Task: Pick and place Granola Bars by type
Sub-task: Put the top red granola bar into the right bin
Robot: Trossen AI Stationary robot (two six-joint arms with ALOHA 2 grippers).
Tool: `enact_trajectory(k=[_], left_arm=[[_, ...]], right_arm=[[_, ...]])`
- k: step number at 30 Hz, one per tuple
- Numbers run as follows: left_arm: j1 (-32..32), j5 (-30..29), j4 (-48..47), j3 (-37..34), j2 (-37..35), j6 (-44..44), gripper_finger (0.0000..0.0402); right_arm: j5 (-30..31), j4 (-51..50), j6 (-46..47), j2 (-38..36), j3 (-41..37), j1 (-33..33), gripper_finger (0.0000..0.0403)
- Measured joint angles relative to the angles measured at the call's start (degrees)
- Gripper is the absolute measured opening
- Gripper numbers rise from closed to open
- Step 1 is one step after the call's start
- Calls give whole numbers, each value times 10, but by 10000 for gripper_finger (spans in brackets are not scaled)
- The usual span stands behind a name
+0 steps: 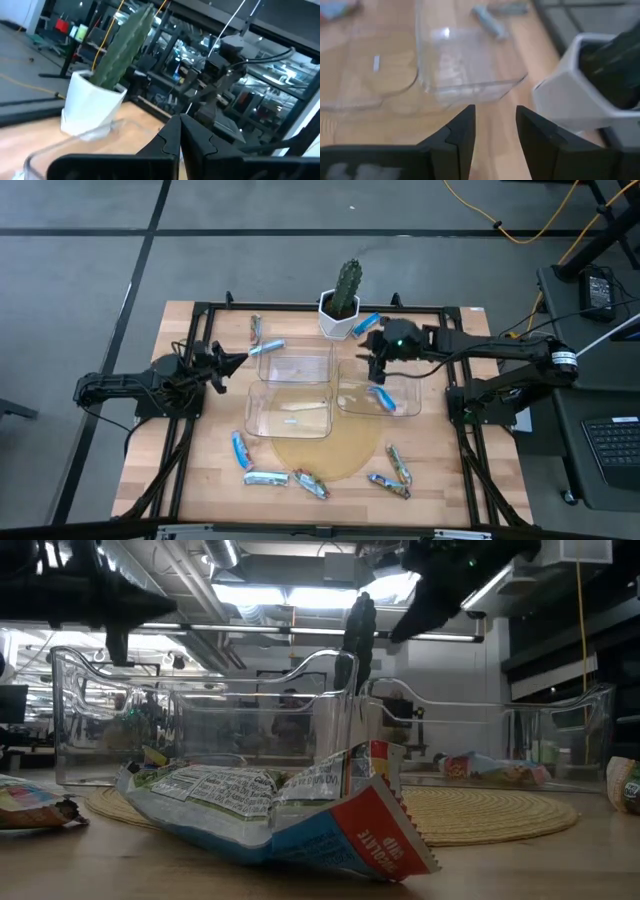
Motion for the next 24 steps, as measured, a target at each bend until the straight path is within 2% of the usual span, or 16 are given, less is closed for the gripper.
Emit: enact_trajectory(k=[5,11,18,21,24], left_arm=[[0,-29,-30,86,37,64,2],[0,-88,-199,263,162,100,2],[23,-192,-410,500,342,36,2],[60,-200,-487,586,408,3,2],[111,-181,-543,644,463,-18,2]], right_arm=[[-2,0,-35,-39,2,-48,143],[-59,27,-94,-74,2,-117,143],[-145,121,-113,-75,2,-177,143],[-161,149,-114,-74,2,-190,143],[-172,173,-115,-74,2,-201,143]])
